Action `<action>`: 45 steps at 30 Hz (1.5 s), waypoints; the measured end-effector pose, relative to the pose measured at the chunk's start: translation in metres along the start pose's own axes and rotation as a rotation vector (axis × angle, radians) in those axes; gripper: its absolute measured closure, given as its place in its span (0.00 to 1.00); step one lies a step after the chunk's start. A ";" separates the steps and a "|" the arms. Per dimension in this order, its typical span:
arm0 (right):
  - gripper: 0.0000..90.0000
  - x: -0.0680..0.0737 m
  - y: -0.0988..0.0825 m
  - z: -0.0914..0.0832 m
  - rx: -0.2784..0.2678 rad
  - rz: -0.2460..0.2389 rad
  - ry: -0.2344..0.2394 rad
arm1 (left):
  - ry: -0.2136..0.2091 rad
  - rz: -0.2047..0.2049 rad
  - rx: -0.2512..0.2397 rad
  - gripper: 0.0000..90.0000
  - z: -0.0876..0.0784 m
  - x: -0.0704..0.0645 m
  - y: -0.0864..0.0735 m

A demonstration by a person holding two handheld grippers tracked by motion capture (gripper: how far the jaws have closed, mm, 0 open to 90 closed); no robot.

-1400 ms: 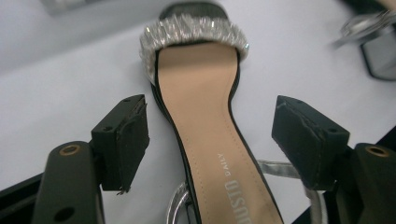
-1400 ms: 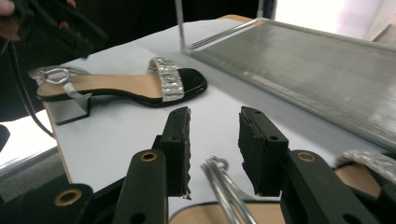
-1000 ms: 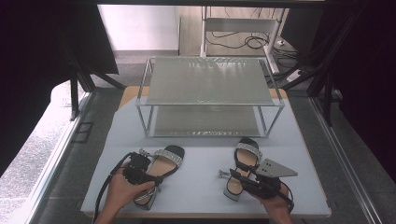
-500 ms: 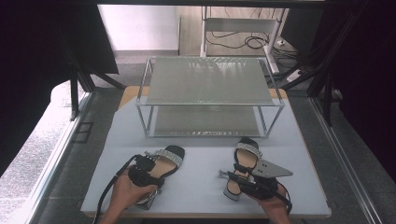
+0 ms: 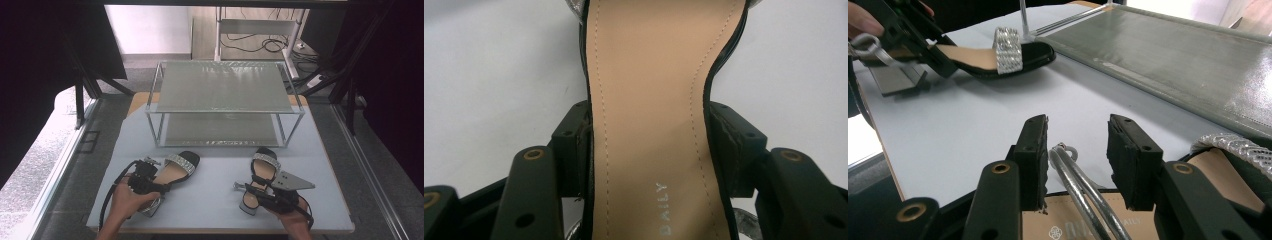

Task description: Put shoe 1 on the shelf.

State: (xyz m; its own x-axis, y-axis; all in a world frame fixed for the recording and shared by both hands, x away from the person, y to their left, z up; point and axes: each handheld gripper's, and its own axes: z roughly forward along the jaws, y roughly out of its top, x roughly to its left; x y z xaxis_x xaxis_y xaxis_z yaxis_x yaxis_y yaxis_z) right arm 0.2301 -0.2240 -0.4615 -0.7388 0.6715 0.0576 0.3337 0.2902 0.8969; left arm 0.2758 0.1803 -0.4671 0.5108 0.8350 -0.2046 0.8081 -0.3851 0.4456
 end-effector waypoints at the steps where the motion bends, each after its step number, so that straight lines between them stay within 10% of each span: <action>1: 0.67 0.000 0.000 0.000 0.000 0.002 0.000 | -0.006 0.008 -0.003 0.47 -0.003 0.000 0.001; 21: 0.67 -0.003 -0.003 0.000 0.007 0.012 -0.002 | -0.178 0.039 -0.090 0.47 -0.040 0.000 0.026; 45: 0.66 -0.007 -0.005 0.000 0.024 0.018 0.009 | -0.270 0.069 -0.210 0.47 -0.075 -0.019 0.074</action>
State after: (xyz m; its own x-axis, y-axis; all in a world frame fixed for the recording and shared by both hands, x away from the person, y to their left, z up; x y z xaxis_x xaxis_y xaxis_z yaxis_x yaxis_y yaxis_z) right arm 0.2333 -0.2297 -0.4664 -0.7379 0.6704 0.0779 0.3611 0.2946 0.8848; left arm 0.3038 0.1651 -0.3642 0.6440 0.6649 -0.3785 0.7053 -0.3242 0.6304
